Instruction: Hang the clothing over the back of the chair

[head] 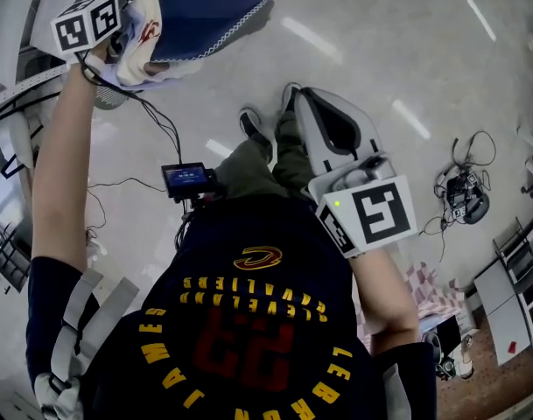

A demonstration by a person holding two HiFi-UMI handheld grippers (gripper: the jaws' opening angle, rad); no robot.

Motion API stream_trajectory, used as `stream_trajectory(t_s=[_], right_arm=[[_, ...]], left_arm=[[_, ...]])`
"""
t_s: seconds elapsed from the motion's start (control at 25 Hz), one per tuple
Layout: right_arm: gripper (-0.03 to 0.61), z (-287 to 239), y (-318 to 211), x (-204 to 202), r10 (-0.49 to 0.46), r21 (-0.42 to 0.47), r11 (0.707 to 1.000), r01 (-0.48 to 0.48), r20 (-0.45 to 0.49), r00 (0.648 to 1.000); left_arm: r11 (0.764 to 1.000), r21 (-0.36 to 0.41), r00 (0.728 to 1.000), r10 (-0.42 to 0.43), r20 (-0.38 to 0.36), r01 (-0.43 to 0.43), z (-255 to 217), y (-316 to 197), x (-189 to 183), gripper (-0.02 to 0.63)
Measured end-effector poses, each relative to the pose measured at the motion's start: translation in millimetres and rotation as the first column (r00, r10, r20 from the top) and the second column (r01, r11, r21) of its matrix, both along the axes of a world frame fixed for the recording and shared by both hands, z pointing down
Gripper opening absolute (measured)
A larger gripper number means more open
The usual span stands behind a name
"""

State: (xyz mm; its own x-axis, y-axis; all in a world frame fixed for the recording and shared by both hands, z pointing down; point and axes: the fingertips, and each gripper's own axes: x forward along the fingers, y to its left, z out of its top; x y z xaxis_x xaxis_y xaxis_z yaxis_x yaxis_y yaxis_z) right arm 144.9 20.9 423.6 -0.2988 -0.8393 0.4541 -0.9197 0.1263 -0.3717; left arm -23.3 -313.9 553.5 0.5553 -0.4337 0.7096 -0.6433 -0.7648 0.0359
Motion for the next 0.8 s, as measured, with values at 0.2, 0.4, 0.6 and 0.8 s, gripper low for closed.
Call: stream_trajectory(t_s=[0.2,0.4,0.6,0.8], right_arm=[[-0.002,5.5,-2.1,-7.0,-0.009,-0.009,1.000,0.009,0.009,1.000],[-0.003,9.6,5.0,-2.5,0.011,-0.019,1.000,-0.011,0.011,1.000],[-0.002,13.5,14.4,8.1,0.047,-0.021,0.999,-0.047,0.007,0.999],[-0.002,17.9,24.6,21.2,0.080,-0.023,0.997,-0.080,0.005,0.997]], left_arm=[[0.990,-0.125,0.991,0.085,0.106,-0.072,37.5,7.8,6.3,0.025],[0.965,-0.221,0.954,0.192,0.228,-0.141,74.7,21.4,14.1,0.025],[0.940,-0.276,0.877,0.299,0.376,-0.201,105.8,32.6,12.7,0.025],[0.896,-0.361,0.781,0.414,0.467,-0.260,129.0,48.5,8.2,0.026]])
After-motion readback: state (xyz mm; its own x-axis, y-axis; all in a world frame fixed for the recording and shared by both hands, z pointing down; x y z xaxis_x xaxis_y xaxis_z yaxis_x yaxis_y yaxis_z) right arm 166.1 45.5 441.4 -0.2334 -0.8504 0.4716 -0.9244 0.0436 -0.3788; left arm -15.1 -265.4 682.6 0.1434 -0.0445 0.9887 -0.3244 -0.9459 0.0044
